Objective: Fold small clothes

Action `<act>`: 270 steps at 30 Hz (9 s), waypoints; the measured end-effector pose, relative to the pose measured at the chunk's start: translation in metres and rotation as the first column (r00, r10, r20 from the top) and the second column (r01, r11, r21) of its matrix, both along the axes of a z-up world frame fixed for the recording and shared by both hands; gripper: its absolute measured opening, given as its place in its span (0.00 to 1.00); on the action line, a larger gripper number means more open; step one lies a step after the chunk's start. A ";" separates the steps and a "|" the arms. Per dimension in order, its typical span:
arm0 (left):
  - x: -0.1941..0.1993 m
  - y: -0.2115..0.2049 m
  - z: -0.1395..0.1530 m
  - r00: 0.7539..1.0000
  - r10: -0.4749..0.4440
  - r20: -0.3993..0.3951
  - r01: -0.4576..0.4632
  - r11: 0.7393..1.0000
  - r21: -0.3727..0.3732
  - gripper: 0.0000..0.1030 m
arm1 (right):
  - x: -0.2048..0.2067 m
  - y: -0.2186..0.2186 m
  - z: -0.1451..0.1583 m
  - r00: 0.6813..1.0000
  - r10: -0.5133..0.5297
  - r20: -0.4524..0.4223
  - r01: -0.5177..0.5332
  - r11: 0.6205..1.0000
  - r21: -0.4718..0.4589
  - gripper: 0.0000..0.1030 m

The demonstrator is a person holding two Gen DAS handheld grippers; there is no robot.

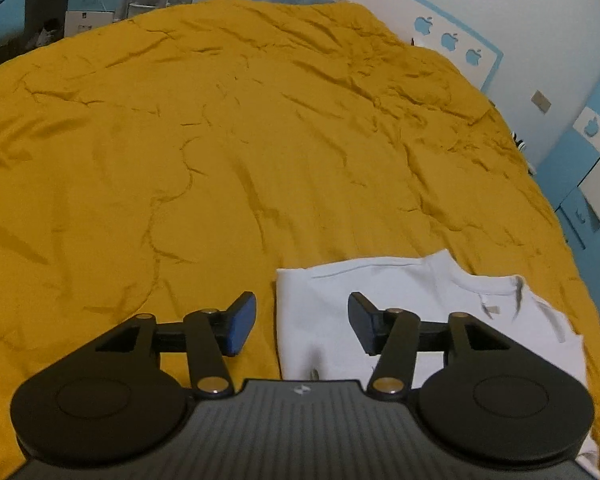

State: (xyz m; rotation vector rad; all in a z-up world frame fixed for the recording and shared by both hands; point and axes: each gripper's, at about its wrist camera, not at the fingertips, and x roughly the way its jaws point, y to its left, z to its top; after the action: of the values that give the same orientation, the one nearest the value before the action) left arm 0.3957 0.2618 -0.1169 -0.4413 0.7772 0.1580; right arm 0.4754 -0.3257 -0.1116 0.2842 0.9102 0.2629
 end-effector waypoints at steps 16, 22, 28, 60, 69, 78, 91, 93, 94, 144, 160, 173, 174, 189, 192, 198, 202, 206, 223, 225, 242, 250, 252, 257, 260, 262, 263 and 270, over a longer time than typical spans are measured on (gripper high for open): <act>0.061 -0.005 -0.051 0.997 -0.053 -0.055 0.058 0.994 0.089 0.16 | 0.138 0.009 -0.068 0.992 -0.088 -0.092 0.102 0.982 0.160 0.00; 0.071 -0.011 -0.060 0.994 -0.030 -0.108 0.054 0.974 0.220 0.04 | 0.134 0.012 -0.077 0.989 -0.130 -0.071 0.133 0.990 0.047 0.00; 0.062 -0.017 -0.040 0.994 -0.017 -0.108 0.046 0.963 0.266 0.11 | 0.129 0.019 -0.062 0.987 -0.141 -0.076 0.139 0.990 -0.022 0.06; -0.315 -0.200 0.087 0.628 -0.728 -0.275 0.735 0.437 0.519 0.49 | -0.365 0.045 0.089 0.759 0.646 0.076 -0.520 0.673 -0.525 0.39; -0.385 -0.241 0.003 0.468 -0.737 -0.488 0.834 0.186 0.519 0.52 | -0.434 0.054 0.023 0.712 0.702 0.016 -0.527 0.549 -0.649 0.48; -0.421 -0.255 -0.049 0.421 -0.666 -0.616 0.792 -0.062 0.608 0.64 | -0.440 0.052 0.012 0.670 0.742 0.013 -0.510 0.473 -0.718 0.54; -0.422 -0.246 -0.027 0.484 -0.705 -0.519 0.741 0.015 0.671 0.07 | -0.454 0.061 -0.001 0.528 0.839 -0.130 -0.557 0.226 -0.799 0.52; -0.420 -0.243 -0.012 0.508 -0.713 -0.482 0.730 0.060 0.681 0.07 | -0.459 0.062 -0.006 0.497 0.851 -0.169 -0.542 0.152 -0.827 0.52; -0.419 -0.242 -0.004 0.528 -0.715 -0.458 0.719 0.089 0.689 0.07 | -0.460 0.062 -0.008 0.483 0.856 -0.187 -0.537 0.122 -0.834 0.52; -0.150 -0.205 0.135 0.818 -0.552 -0.164 0.372 0.288 0.883 0.06 | -0.184 0.114 0.170 0.636 0.695 0.335 -0.047 0.468 -0.882 0.00; 0.021 -0.179 0.032 0.827 -0.479 -0.294 0.496 0.376 0.783 0.06 | 0.046 0.174 0.041 0.734 0.630 0.255 -0.123 0.491 -0.862 0.00; 0.075 -0.161 -0.051 0.824 -0.458 -0.333 0.544 0.477 0.690 0.08 | 0.142 0.198 -0.073 0.765 0.626 0.147 -0.218 0.468 -0.856 0.00; 0.075 -0.160 -0.054 0.825 -0.459 -0.330 0.543 0.485 0.686 0.08 | 0.143 0.199 -0.077 0.763 0.629 0.149 -0.215 0.464 -0.859 0.00; 0.068 -0.147 -0.024 0.852 -0.461 -0.248 0.492 0.542 0.682 0.07 | 0.129 0.206 -0.055 0.740 0.641 0.205 -0.141 0.446 -0.884 0.00; 0.075 -0.148 -0.039 0.854 -0.447 -0.265 0.491 0.527 0.693 0.21 | 0.136 0.207 -0.070 0.765 0.622 0.166 -0.172 0.446 -0.879 0.00; 0.069 -0.136 -0.035 0.876 -0.424 -0.230 0.450 0.546 0.707 0.40 | 0.135 0.205 -0.067 0.792 0.591 0.152 -0.141 0.419 -0.897 0.23; 0.057 -0.129 -0.008 0.881 -0.406 -0.244 0.450 0.557 0.698 0.67 | 0.126 0.186 -0.035 0.828 0.532 0.176 -0.136 0.496 -0.857 0.32; 0.036 -0.126 0.028 0.897 -0.388 -0.211 0.414 0.576 0.704 0.66 | 0.103 0.172 -0.002 0.856 0.486 0.174 -0.150 0.557 -0.817 0.32; -0.137 -0.043 0.030 0.985 -0.168 -0.035 0.170 0.984 0.061 0.60 | -0.091 0.048 0.023 0.994 0.090 0.066 -0.074 0.976 -0.206 0.37; -0.147 -0.033 0.019 0.995 -0.098 -0.032 0.098 0.995 -0.001 0.60 | -0.099 0.026 0.013 0.999 -0.005 0.032 0.008 0.993 -0.118 0.38; -0.145 -0.065 -0.052 0.987 -0.047 -0.153 0.079 0.975 0.210 0.19 | -0.112 -0.019 -0.084 0.947 -0.301 -0.117 0.317 0.934 0.166 0.00; -0.151 -0.068 -0.044 0.986 -0.023 -0.164 0.056 0.978 0.201 0.15 | -0.116 -0.018 -0.075 0.953 -0.285 -0.105 0.296 0.949 0.107 0.00; -0.156 -0.065 -0.039 0.983 -0.005 -0.185 0.044 0.977 0.211 0.13 | -0.120 -0.017 -0.068 0.963 -0.259 -0.080 0.262 0.964 0.035 0.00; -0.170 -0.059 -0.016 0.986 0.015 -0.167 0.027 0.969 0.247 0.13 | -0.125 -0.021 -0.047 0.980 -0.194 -0.044 0.193 0.981 -0.027 0.00; -0.167 -0.055 0.002 0.993 0.011 -0.115 0.018 0.969 0.247 0.14 | -0.127 -0.022 -0.026 0.989 -0.150 -0.002 0.149 0.987 -0.060 0.02; -0.159 -0.054 0.013 0.996 -0.003 -0.087 0.023 0.973 0.231 0.14 | -0.125 -0.021 -0.011 0.992 -0.123 0.026 0.124 0.990 -0.059 0.14; -0.154 -0.055 0.018 0.997 -0.012 -0.080 0.030 0.971 0.236 0.15 | -0.124 -0.021 -0.005 0.994 -0.106 0.038 0.108 0.993 -0.049 0.21; -0.104 -0.078 0.032 0.991 -0.088 -0.097 0.113 0.951 0.289 0.24 | -0.099 -0.002 0.027 0.995 -0.014 0.095 0.021 0.997 -0.070 0.40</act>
State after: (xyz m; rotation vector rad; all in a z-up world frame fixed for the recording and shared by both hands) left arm 0.2916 0.1834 -0.0852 -0.1124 0.8407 0.1945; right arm 0.3761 -0.3279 -0.0842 0.2121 0.8215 0.2250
